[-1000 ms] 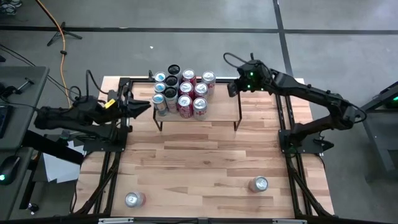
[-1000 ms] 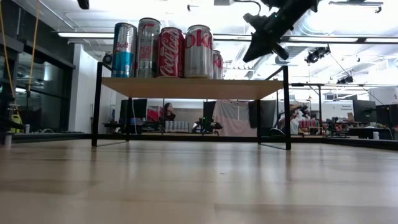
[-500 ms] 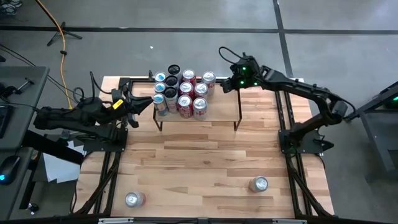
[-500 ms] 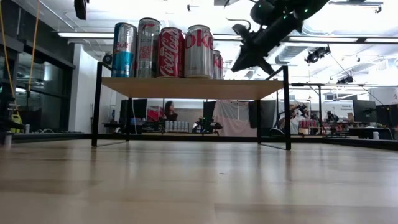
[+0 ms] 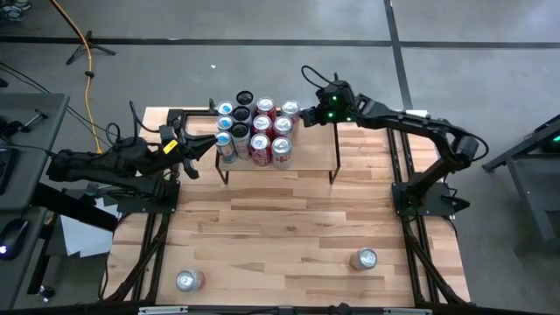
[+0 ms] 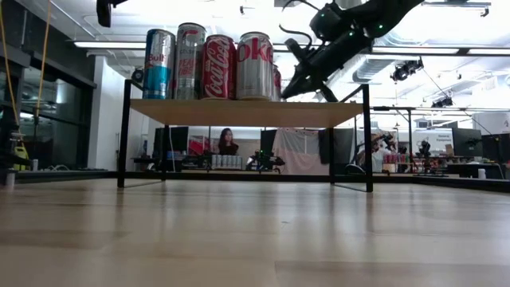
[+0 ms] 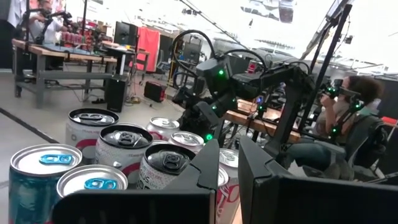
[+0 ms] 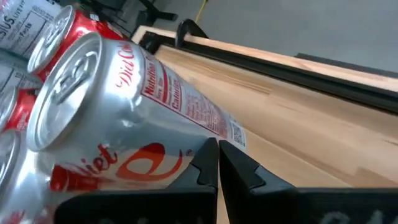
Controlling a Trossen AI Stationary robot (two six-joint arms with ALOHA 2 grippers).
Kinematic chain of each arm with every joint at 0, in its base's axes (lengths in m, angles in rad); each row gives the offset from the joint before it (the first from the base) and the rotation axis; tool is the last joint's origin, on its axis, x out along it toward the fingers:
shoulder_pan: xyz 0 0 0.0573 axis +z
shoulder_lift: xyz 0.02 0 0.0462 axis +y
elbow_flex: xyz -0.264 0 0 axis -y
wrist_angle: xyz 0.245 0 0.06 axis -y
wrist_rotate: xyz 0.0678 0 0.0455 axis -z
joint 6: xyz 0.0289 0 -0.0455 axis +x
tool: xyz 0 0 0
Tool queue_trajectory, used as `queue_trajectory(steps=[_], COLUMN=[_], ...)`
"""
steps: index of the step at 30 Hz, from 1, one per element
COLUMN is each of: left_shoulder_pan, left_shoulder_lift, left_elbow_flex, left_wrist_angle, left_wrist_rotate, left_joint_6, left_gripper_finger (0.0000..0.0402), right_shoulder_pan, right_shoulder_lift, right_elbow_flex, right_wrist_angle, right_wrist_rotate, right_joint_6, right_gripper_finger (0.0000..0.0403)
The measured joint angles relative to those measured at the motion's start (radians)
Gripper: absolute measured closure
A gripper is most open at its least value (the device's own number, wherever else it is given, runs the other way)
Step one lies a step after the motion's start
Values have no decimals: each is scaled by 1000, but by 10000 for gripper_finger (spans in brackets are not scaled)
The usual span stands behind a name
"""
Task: Place canned beverage on shelf
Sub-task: Put the red-silver soda can aligned with the other red-silver soda cans on the shelf, then put the right pink-white soda can on the shelf
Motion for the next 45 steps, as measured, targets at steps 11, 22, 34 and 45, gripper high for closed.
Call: queue_trajectory(steps=[11, 22, 34, 45], left_shoulder_pan=[0, 0, -1, -1], left_shoulder_lift=[0, -34, -88, -87], left_elbow_flex=[0, 1, 2, 2], left_wrist_angle=[0, 7, 28, 26], left_wrist_rotate=[0, 35, 95, 156], left_joint_6=[1, 0, -79, -25], left_gripper_finger=[401, 401, 401, 401], right_shoulder_pan=[37, -22, 109, 341], right_shoulder_lift=[48, -103, -409, -420], right_elbow_flex=[0, 0, 0, 0], right_wrist_angle=[113, 30, -178, 25], right_wrist_rotate=[14, 10, -148, -107], right_joint_6=[59, -136, -429, -361], right_gripper_finger=[403, 403, 403, 403])
